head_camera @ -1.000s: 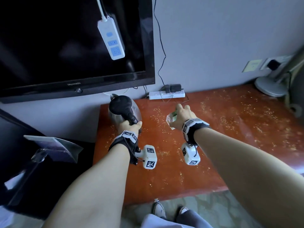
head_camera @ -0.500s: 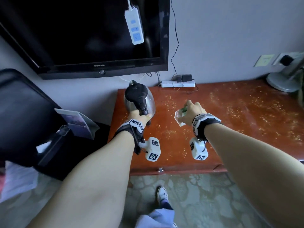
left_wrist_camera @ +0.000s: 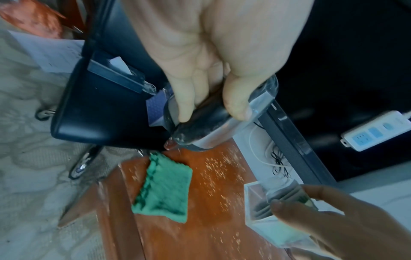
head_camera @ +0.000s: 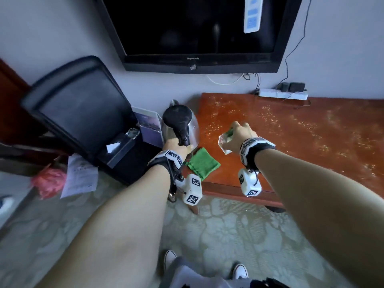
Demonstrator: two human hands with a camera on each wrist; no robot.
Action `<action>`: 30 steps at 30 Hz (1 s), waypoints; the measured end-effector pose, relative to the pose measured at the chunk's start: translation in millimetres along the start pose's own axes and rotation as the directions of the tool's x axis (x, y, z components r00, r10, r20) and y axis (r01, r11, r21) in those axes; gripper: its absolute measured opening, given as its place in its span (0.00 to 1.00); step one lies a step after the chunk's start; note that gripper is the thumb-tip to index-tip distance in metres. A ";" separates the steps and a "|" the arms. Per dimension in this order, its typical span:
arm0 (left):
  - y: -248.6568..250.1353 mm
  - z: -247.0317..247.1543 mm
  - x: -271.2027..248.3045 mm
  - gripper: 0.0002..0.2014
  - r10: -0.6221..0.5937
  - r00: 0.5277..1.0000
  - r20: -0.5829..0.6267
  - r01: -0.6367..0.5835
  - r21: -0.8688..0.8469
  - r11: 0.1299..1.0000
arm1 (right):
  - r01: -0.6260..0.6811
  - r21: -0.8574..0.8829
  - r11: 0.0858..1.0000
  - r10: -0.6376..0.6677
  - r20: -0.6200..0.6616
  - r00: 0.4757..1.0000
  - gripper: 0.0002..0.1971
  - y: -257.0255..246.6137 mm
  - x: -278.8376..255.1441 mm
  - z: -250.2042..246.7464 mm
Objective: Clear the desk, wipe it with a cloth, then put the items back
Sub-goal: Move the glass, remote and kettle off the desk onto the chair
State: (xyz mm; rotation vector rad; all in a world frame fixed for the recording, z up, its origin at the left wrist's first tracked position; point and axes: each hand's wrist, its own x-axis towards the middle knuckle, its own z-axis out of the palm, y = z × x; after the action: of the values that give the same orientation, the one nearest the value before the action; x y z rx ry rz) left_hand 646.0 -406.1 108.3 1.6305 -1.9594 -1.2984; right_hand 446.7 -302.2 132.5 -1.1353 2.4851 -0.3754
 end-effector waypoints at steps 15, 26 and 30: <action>-146.0 -209.9 75.6 0.10 -0.089 0.996 -0.007 0.089 0.027 0.996 | 0.094 -0.015 0.995 -0.093 0.087 0.992 0.35 -232.7 20.0 116.6; -214.2 -244.0 154.8 0.08 -0.198 0.978 0.066 0.201 -0.040 0.979 | 0.128 -0.048 0.991 -0.121 0.133 0.984 0.29 -290.8 82.0 180.0; -226.4 -245.8 192.2 0.09 -0.213 0.975 0.067 0.212 0.017 0.977 | 0.142 -0.072 0.987 -0.127 0.174 0.976 0.29 -309.6 128.1 201.7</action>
State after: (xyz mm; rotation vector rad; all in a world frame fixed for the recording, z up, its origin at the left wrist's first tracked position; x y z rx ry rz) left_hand 899.9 -679.1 10.4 1.8668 -1.8727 -1.4409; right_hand 665.2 -614.4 44.3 -1.3168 2.3029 -0.2028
